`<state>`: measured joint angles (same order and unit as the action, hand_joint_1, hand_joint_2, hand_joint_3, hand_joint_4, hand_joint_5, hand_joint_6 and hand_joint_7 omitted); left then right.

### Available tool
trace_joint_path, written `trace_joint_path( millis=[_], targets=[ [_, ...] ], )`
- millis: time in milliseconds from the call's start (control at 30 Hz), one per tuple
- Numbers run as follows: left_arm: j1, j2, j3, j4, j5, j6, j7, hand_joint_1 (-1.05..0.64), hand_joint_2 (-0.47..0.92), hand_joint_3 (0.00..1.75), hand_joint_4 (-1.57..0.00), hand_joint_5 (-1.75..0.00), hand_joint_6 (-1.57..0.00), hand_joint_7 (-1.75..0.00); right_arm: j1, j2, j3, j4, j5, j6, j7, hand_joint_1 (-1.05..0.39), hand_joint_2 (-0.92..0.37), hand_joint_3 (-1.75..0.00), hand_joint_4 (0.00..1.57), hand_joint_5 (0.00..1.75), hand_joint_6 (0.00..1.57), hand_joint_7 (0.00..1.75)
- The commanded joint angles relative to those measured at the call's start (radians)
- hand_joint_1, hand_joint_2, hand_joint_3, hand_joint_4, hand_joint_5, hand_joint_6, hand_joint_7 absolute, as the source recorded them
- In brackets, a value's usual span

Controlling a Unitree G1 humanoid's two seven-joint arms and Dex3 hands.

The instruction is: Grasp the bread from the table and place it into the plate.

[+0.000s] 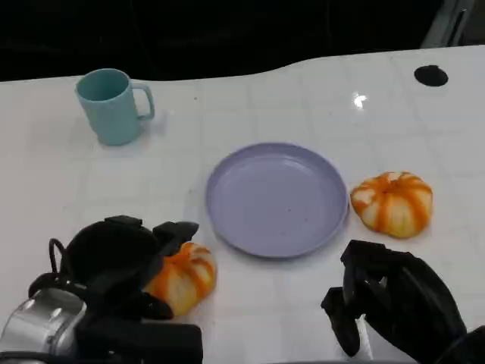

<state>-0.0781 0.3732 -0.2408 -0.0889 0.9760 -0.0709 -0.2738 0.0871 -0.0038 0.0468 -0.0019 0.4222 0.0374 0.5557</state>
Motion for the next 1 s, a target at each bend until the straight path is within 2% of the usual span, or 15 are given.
trace_joint_path(
  millis=[33,433,533,567,600,633,700,733,767,800,833,933,1000],
  targets=[
    [-0.052,0.022,-0.045,0.079,0.005,0.037,-0.021,-0.70,0.89,0.00,-0.43,-0.25,-0.34,-0.01,0.001,-0.010,-0.006,-0.010,0.003,-0.002,0.003,-0.96,-0.92,-0.32,1.19,1.64,1.03,1.47],
    [-0.194,0.005,-0.192,0.365,-0.004,0.097,0.011,-0.65,0.91,0.00,-0.45,-0.16,-0.36,-0.01,0.013,-0.011,-0.007,-0.029,0.014,0.017,0.000,-0.96,-0.92,-0.31,1.20,1.64,1.04,1.48],
    [-0.206,0.000,-0.194,0.435,-0.049,0.052,0.084,-0.50,0.92,0.01,-0.60,-0.22,-0.50,-0.06,0.019,-0.012,-0.006,-0.038,0.009,0.017,-0.002,-0.96,-0.92,-0.31,1.19,1.64,1.04,1.48],
    [-0.206,0.001,-0.193,0.453,-0.061,0.031,0.123,-0.44,0.92,0.04,-0.63,-0.41,-0.58,-0.05,0.019,-0.013,-0.006,-0.039,0.007,0.016,-0.002,-0.96,-0.92,-0.32,1.19,1.64,1.04,1.49],
    [-0.205,-0.001,-0.188,0.477,-0.077,0.004,0.181,-0.40,0.92,0.06,-0.61,-0.69,-0.67,-0.05,0.020,-0.013,-0.007,-0.039,0.008,0.016,0.000,-0.96,-0.92,-0.32,1.19,1.64,1.04,1.49],
    [-0.206,-0.003,-0.183,0.505,-0.091,-0.027,0.242,-0.33,0.92,0.15,-0.68,-0.95,-0.88,-0.11,0.020,-0.013,-0.008,-0.041,0.012,0.021,0.000,-0.96,-0.92,-0.32,1.19,1.64,1.03,1.49],
    [-0.213,-0.003,-0.180,0.559,-0.111,-0.075,0.339,-0.26,0.92,0.29,-0.79,-1.14,-1.07,-0.19,0.019,-0.013,-0.009,-0.042,0.013,0.025,-0.002,-0.96,-0.92,-0.31,1.19,1.64,1.04,1.49],
    [-0.219,-0.001,-0.183,0.593,-0.108,-0.103,0.408,-0.24,0.92,0.37,-0.81,-1.36,-1.11,-0.37,0.018,-0.013,-0.010,-0.041,0.012,0.024,-0.001,-0.96,-0.92,-0.31,1.19,1.64,1.04,1.49],
    [-0.226,0.002,-0.186,0.624,-0.103,-0.127,0.477,-0.23,0.92,0.42,-0.82,-1.55,-1.00,-0.78,0.018,-0.014,-0.011,-0.041,0.010,0.025,-0.004,-0.96,-0.92,-0.31,1.20,1.64,1.04,1.49],
    [-0.231,0.004,-0.189,0.647,-0.099,-0.143,0.531,-0.24,0.91,0.45,-0.83,-1.64,-0.87,-1.14,0.016,-0.015,-0.012,-0.040,0.010,0.026,-0.004,-0.96,-0.92,-0.31,1.20,1.64,1.04,1.49],
    [-0.237,0.006,-0.192,0.665,-0.097,-0.155,0.569,-0.24,0.90,0.48,-0.83,-1.70,-0.75,-1.40,0.015,-0.016,-0.013,-0.038,0.011,0.027,-0.003,-0.96,-0.92,-0.31,1.20,1.63,1.04,1.49],
    [-0.256,0.010,-0.205,0.709,-0.084,-0.179,0.676,-0.25,0.88,0.51,-0.79,-1.74,-0.65,-1.63,0.013,-0.019,-0.016,-0.036,0.009,0.024,-0.001,-0.96,-0.92,-0.31,1.20,1.63,1.04,1.49],
    [-0.265,0.014,-0.212,0.729,-0.077,-0.198,0.730,-0.25,0.87,0.52,-0.78,-1.75,-0.62,-1.66,0.013,-0.019,-0.015,-0.036,0.008,0.024,-0.001,-0.96,-0.92,-0.31,1.21,1.63,1.04,1.49]
  ],
)
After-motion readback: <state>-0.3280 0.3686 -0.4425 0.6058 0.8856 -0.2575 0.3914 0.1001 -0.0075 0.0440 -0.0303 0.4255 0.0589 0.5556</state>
